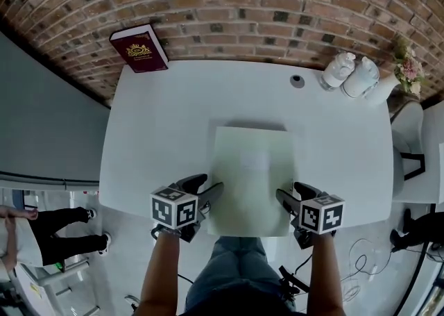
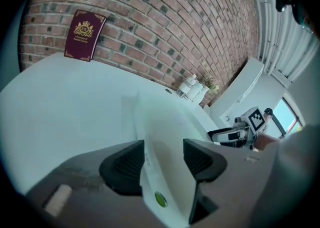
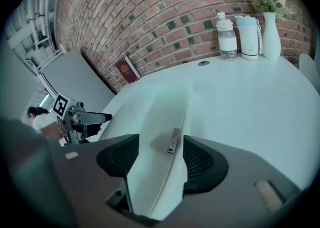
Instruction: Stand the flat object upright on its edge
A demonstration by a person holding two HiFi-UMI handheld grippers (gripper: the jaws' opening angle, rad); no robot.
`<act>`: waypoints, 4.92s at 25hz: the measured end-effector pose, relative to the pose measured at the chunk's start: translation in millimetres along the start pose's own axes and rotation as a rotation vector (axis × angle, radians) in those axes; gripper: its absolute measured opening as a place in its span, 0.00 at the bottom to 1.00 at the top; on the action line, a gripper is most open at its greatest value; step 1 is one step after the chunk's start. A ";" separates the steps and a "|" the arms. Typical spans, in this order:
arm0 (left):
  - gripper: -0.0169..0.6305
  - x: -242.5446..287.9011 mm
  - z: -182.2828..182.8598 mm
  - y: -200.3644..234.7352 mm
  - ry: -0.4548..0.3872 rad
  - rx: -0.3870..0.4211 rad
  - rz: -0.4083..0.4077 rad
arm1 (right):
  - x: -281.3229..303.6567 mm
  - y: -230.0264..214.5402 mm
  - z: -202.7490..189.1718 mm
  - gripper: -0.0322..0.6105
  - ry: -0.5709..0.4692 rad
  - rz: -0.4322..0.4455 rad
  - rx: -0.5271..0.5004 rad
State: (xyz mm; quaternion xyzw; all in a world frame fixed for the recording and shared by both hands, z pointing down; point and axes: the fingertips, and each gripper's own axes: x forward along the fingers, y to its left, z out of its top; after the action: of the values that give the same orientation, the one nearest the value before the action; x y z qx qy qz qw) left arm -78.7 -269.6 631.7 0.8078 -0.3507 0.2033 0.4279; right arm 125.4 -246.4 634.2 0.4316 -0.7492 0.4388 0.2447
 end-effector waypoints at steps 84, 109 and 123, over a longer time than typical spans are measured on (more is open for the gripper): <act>0.31 -83.1 122.3 -75.3 -0.316 0.122 0.015 | -99.6 52.9 109.1 0.40 -0.305 -0.018 -0.076; 0.30 -136.5 193.0 -120.4 -0.665 0.411 0.057 | -169.2 95.0 187.8 0.39 -0.706 -0.126 -0.380; 0.29 -133.9 209.6 -125.5 -0.689 0.565 0.157 | -174.0 96.7 205.3 0.38 -0.787 -0.263 -0.512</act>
State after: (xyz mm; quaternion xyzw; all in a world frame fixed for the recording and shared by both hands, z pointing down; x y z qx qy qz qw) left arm -69.7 -343.2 363.2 0.8845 -0.4636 0.0422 0.0321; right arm 132.9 -326.2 359.7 0.5816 -0.8079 0.0090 0.0943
